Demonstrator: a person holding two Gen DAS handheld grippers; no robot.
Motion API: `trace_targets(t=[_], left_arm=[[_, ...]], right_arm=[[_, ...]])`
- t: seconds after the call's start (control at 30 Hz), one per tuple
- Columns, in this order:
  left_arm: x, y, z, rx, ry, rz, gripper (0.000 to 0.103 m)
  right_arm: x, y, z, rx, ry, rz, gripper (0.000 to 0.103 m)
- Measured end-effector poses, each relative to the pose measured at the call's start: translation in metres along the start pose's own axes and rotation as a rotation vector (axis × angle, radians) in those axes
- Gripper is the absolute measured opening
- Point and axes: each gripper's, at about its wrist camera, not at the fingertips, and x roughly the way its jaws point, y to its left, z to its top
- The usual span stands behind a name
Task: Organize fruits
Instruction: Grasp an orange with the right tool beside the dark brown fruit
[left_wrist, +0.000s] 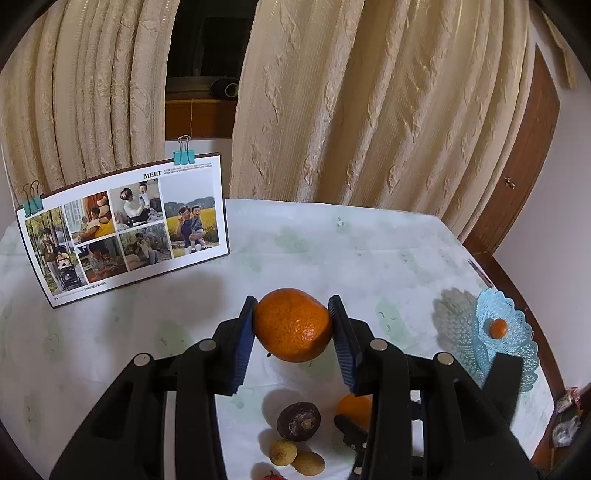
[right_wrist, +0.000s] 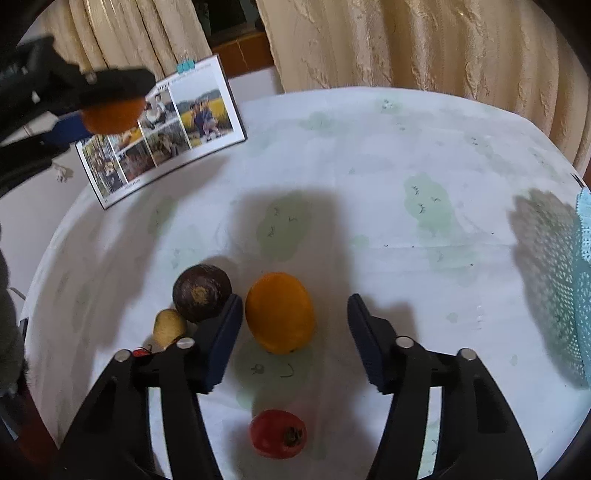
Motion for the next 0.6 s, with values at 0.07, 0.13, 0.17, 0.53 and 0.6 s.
trace_targets(t=[0.07,0.13,0.17,0.53,0.6], left_arm=[[-0.001,0.0,0.0,0.0,-0.003,-0.004,0.04],[-0.003,-0.001,0.0,-0.001,-0.008,-0.009,0.04],[-0.004,-0.001,0.0,0.0,-0.009,-0.011,0.04],[-0.011,-0.011,0.0,0.016,-0.027,-0.027,0.04],[-0.012,-0.013,0.0,0.018,-0.029,-0.029,0.04]], right_arm=[[0.004,0.002,0.001,-0.002,0.007,0.001,0.052],[0.006,0.002,0.002,-0.003,0.003,0.006,0.045],[0.006,0.003,0.002,-0.001,0.003,0.02,0.043],[-0.034,-0.001,0.0,0.032,-0.096,0.002,0.038],[-0.046,-0.007,0.001,0.048,-0.125,-0.011,0.038]])
